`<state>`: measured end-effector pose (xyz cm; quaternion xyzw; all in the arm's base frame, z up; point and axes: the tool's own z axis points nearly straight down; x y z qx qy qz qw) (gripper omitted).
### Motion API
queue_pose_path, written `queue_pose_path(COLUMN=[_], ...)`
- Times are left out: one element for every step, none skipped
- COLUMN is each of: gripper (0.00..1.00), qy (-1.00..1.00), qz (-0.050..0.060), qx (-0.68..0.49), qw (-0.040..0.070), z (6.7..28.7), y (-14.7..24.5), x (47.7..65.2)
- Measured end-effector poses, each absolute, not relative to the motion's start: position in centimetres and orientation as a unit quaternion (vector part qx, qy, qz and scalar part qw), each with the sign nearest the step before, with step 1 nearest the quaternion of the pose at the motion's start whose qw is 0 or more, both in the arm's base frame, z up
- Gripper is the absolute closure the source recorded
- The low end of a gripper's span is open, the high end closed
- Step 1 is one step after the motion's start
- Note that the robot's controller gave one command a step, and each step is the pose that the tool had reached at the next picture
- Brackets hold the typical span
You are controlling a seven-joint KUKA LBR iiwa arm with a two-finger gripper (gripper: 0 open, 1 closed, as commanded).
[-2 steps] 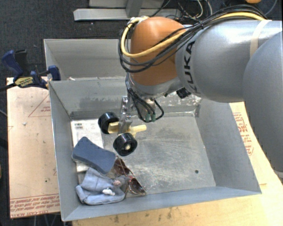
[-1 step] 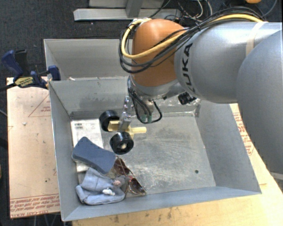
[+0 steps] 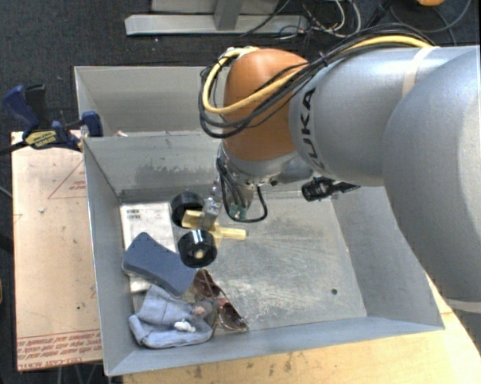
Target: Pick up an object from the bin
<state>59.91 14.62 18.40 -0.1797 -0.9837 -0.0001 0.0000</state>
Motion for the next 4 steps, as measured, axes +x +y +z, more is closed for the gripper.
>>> queue_pose_path(gripper=[1.00, 1.00, 1.00, 1.00], qy=[-0.992, -0.991, -0.992, -0.992], qz=[-0.001, 0.001, 0.002, -0.003], qx=[-0.123, -0.132, -0.125, -0.128], qw=[-0.002, 0.003, 0.004, -0.009], z=[14.3, 13.7, 18.3, 17.8], y=[13.5, 12.4, 13.8, 13.1], x=[59.1, 54.7, 56.6, 57.5])
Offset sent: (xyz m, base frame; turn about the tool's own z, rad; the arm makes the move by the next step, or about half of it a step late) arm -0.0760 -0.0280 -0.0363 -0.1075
